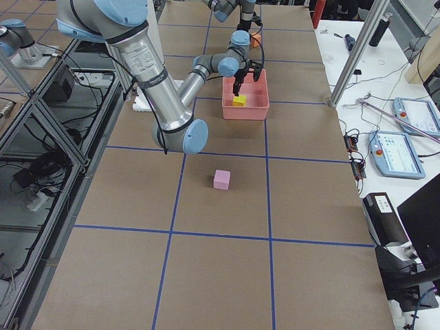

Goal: Place blocks into pink bin with both arms
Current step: 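Release yellow cube into bin while left gripper grasps purple cube, then carry purple cube into bin with left gripper while right reaches pink cube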

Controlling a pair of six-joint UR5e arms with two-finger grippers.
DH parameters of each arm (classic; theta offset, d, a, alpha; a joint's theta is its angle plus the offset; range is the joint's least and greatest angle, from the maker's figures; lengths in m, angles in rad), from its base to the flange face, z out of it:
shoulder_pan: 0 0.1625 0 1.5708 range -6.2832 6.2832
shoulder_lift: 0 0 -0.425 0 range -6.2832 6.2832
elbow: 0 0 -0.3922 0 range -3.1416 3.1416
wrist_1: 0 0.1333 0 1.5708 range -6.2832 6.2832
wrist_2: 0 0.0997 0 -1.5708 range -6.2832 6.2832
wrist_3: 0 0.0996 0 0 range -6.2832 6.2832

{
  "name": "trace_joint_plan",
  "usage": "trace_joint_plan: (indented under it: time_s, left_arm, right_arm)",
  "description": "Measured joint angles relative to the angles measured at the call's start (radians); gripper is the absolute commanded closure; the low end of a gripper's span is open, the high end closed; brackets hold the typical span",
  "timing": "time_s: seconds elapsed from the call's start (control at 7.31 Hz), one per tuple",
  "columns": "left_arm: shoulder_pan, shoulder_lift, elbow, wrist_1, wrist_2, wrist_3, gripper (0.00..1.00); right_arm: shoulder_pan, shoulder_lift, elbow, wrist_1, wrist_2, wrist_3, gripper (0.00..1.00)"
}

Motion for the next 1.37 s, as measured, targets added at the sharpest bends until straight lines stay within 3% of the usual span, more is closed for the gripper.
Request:
trace_joint_plan:
  time_s: [0.14, 0.27, 0.41, 0.82, 1.09, 1.37]
  left_arm:
    - [0.008, -0.008, 0.003, 0.001, 0.0, -0.009, 0.29]
    - [0.014, -0.012, 0.009, 0.0, 0.0, -0.012, 0.91]
    - [0.016, -0.015, 0.013, -0.001, -0.001, -0.013, 1.0]
    - [0.014, -0.06, -0.018, 0.029, -0.041, -0.019, 1.0]
    - [0.002, -0.182, -0.132, 0.18, -0.092, -0.06, 1.0]
    - [0.001, -0.372, -0.183, 0.327, -0.097, -0.119, 1.0]
  right_arm:
    - [0.002, -0.001, 0.002, 0.0, -0.001, 0.0, 0.01]
    - [0.01, -0.002, 0.005, 0.0, -0.001, -0.001, 0.01]
    - [0.028, -0.01, 0.014, -0.001, 0.0, -0.003, 0.01]
    - [0.146, -0.141, 0.099, 0.0, 0.021, -0.056, 0.01]
    - [0.218, -0.268, 0.133, 0.002, 0.047, -0.196, 0.01]
    - [0.283, -0.395, 0.169, 0.003, 0.073, -0.33, 0.01]
